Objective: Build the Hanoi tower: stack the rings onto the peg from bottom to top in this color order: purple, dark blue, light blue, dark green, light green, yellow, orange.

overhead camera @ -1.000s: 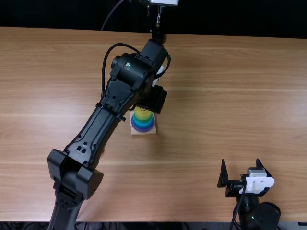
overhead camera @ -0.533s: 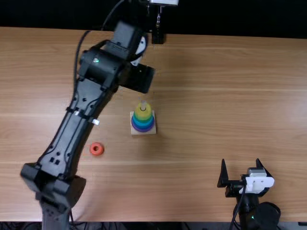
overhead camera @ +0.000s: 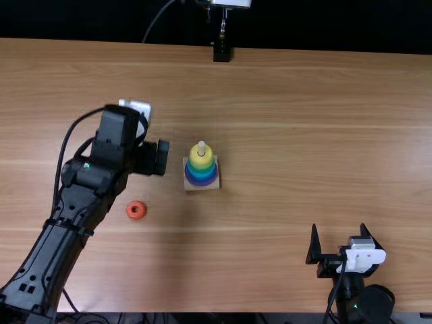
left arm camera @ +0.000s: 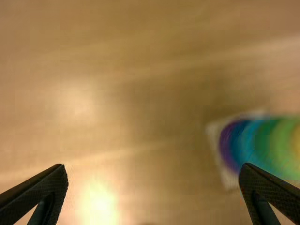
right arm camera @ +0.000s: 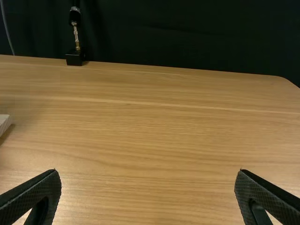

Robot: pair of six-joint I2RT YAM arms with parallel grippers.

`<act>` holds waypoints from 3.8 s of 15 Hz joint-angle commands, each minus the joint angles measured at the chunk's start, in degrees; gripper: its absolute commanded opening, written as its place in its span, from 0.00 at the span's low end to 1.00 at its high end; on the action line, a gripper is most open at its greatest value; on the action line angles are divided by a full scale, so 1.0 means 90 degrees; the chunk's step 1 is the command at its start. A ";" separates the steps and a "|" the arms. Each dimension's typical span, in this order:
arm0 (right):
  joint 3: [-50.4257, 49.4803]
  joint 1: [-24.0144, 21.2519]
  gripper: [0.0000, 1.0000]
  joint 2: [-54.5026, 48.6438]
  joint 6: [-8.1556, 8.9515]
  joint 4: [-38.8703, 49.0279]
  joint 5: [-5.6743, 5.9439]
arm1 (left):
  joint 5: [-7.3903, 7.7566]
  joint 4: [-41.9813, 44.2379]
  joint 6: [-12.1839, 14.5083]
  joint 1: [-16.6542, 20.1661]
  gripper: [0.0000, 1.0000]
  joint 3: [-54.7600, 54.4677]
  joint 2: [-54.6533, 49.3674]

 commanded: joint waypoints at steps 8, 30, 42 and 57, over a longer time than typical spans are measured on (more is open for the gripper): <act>-0.0355 -0.0036 1.00 -0.0081 -0.0010 -0.0437 -0.0035 | 0.0367 -0.0163 0.0113 0.0049 1.00 -0.1960 -0.0320; -0.0355 -0.0036 1.00 -0.0081 -0.0010 -0.0437 -0.0035 | 0.0508 0.0798 0.0137 0.0049 0.00 -0.2253 0.0442; -0.0355 -0.0036 1.00 -0.0081 -0.0010 -0.0437 -0.0035 | 0.0602 -0.0116 0.0113 0.0058 1.00 -0.2116 0.0364; -0.0355 -0.0036 1.00 -0.0081 -0.0010 -0.0437 -0.0035 | 0.0473 -0.0526 0.0113 0.0068 0.00 -0.1257 0.0286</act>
